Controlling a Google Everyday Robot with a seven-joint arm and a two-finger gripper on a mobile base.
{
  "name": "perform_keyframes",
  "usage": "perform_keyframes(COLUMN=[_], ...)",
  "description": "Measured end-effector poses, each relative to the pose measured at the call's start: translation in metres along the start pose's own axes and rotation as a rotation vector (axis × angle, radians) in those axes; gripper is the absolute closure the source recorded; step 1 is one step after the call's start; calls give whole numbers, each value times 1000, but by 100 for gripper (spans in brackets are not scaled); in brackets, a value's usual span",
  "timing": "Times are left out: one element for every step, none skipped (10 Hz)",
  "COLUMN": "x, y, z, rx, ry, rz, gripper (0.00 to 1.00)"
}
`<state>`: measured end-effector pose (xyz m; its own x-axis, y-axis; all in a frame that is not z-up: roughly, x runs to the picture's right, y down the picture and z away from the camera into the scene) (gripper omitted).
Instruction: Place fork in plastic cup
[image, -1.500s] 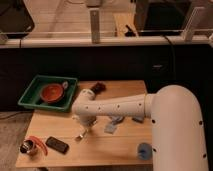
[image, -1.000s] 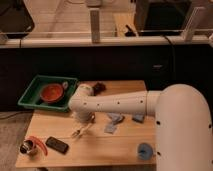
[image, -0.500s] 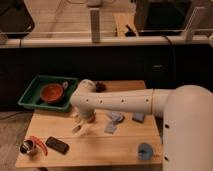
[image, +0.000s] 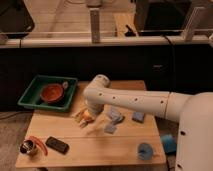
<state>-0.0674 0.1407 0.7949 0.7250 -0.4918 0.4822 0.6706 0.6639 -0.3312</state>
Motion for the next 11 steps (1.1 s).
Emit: perform_keyframes(x=[3, 7, 13, 20, 28, 35, 44, 51, 54, 55, 56], y=[7, 16, 29, 42, 56, 71, 86, 101, 113, 125, 136], z=[-4, -10, -18, -26, -36, -47, -55, -62, -65, -68, -70], rx=[0, 2, 2, 3, 1, -5, -10, -19, -30, -42, -53], ry=[7, 17, 26, 34, 41, 45, 51, 57, 61, 66, 71], rz=[5, 14, 33, 60, 93, 126, 155, 185, 210, 233, 253], gripper=[100, 100, 100, 100, 100, 100, 100, 100, 100, 100, 100])
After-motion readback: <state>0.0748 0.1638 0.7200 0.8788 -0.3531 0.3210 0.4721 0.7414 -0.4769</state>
